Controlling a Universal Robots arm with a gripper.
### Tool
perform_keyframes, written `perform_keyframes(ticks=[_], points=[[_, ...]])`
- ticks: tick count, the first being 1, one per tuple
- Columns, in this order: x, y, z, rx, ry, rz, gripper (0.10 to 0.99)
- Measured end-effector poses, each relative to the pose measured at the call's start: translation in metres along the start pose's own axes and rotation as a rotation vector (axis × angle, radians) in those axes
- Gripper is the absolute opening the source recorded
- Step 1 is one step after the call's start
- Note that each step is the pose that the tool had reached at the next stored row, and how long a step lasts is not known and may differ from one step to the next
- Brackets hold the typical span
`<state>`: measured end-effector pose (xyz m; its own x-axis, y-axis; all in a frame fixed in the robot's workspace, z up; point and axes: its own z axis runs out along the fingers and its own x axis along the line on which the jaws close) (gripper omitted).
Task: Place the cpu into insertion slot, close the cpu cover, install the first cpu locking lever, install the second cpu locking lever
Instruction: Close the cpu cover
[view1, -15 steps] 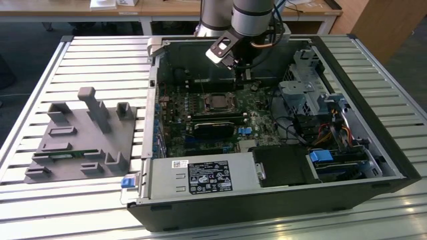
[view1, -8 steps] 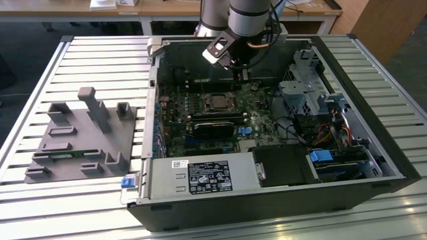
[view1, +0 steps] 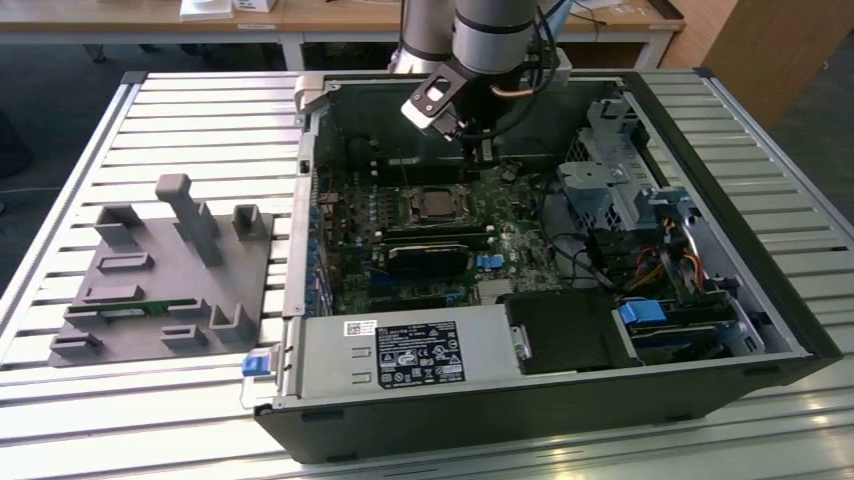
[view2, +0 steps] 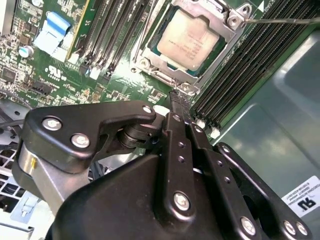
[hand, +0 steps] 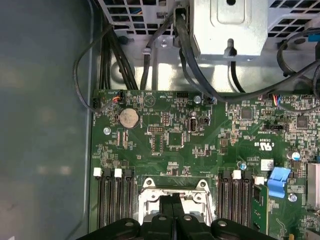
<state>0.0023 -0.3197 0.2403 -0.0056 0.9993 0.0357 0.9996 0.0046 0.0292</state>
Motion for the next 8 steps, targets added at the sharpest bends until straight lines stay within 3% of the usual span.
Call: perform_keyframes(ticks=[8], points=[[-0.0028,-0.0065,0.0116,0.000,-0.0001,0.000,0.106]])
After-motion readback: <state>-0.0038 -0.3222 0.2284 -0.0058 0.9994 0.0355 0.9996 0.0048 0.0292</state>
